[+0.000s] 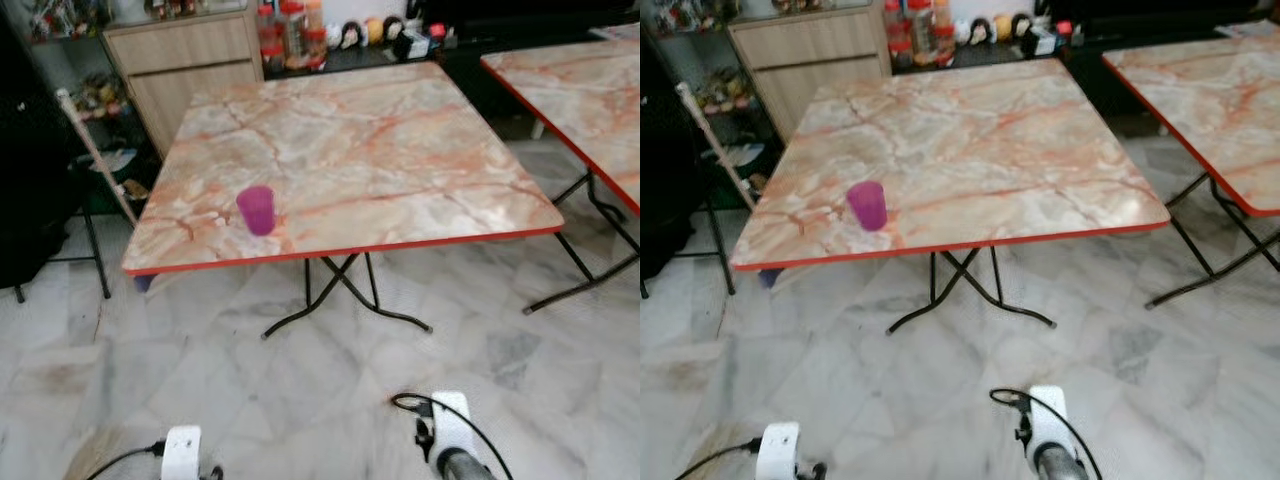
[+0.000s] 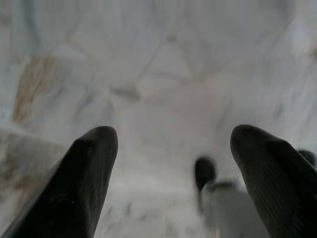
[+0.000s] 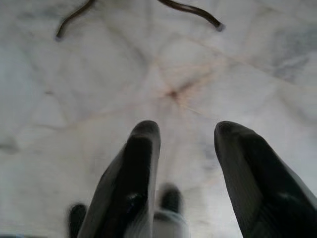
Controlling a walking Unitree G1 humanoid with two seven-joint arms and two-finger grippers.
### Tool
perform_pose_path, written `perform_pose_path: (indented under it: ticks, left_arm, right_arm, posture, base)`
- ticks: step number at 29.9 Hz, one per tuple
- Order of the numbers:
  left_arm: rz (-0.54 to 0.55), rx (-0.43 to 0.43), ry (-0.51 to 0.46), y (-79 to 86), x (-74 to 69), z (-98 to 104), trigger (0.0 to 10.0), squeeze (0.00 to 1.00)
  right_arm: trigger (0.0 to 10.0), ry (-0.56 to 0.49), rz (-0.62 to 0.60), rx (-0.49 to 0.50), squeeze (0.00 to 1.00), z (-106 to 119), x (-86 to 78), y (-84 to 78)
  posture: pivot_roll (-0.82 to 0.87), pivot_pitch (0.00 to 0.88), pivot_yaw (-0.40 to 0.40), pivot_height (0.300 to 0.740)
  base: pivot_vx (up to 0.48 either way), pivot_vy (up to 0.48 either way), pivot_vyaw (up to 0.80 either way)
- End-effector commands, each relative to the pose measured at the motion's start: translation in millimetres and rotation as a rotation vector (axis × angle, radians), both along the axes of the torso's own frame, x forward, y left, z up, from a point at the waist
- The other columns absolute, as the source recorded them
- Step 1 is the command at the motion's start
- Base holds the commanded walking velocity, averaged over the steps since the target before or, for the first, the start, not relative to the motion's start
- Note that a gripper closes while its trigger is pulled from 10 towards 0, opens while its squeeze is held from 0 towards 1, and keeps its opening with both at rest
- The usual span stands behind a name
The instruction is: Setting the table
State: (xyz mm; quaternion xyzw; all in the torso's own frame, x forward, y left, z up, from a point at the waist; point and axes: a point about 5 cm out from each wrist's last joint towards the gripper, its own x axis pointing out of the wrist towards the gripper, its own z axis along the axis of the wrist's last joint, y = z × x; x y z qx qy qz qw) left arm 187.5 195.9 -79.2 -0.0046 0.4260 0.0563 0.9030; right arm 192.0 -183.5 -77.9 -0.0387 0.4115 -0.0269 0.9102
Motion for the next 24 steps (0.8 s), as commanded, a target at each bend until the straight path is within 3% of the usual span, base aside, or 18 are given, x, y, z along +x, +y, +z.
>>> perform_pose_path:
  ticks: [1, 24]
  left_arm:
    - [0.028, 0.006, 0.027, 5.4, -9.0, -3.7, 10.0, 0.0]
    - [0.031, 0.006, 0.035, 6.7, -11.6, -4.8, 10.0, 0.0]
  right_arm:
    - [10.0, -0.019, 0.011, -0.002, 0.0, 3.7, 7.3, 1.6]
    - [10.0, 0.0, 0.01, 0.005, 0.0, 1.3, 3.9, 3.9]
  posture:
    - [0.03, 0.0, 0.08, 0.74]
    - [0.03, 0.0, 0.086, 0.74]
  base:
    - [0.39, 0.0, 0.8]
    - [0.391, 0.0, 0.03]
